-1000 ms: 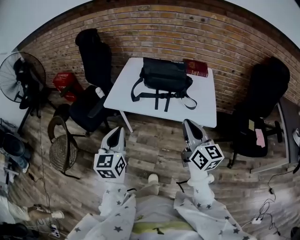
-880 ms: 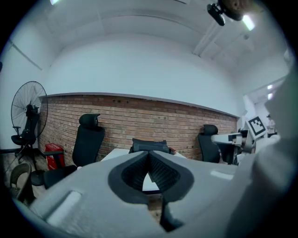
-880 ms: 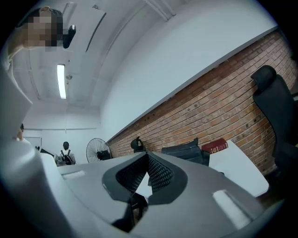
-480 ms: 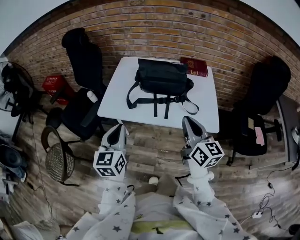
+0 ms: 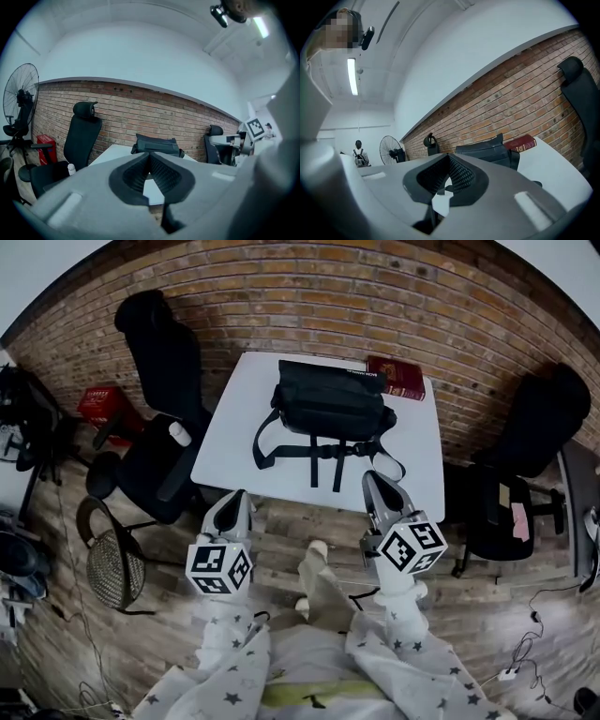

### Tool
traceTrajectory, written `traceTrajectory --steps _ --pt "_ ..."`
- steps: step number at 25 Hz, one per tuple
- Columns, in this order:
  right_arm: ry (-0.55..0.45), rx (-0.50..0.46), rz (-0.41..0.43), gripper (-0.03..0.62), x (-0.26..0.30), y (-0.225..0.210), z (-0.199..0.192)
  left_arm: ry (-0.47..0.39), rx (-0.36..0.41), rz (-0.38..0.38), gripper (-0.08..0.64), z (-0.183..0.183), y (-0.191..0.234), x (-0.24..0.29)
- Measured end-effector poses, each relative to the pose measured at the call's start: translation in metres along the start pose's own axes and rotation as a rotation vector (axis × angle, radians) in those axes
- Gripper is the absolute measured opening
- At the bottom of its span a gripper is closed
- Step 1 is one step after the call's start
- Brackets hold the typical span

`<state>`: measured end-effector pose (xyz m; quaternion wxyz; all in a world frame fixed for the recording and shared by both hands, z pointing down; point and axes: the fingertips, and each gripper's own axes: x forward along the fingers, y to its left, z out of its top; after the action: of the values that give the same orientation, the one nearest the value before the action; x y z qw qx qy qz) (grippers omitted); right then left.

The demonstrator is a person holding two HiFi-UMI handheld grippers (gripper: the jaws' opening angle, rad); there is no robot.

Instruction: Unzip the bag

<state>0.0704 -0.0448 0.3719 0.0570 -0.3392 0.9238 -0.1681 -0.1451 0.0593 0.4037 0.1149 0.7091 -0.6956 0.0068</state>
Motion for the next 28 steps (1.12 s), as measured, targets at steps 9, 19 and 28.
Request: traceTrajectory --steps 9,19,28 --pt "0.012 -0.001 0.052 0.008 0.085 -0.021 0.013 -0.013 -0.012 0.022 -0.002 0.022 0.036 0.068" --pt "0.034 0.023 0.061 0.008 0.145 -0.061 0.022 -0.006 -0.02 0.02 -0.002 0.038 0.054 0.13" --pt "0.077 0.025 0.16 0.008 0.193 -0.062 -0.003 0.021 -0.008 -0.011 -0.002 0.042 0.069 0.184"
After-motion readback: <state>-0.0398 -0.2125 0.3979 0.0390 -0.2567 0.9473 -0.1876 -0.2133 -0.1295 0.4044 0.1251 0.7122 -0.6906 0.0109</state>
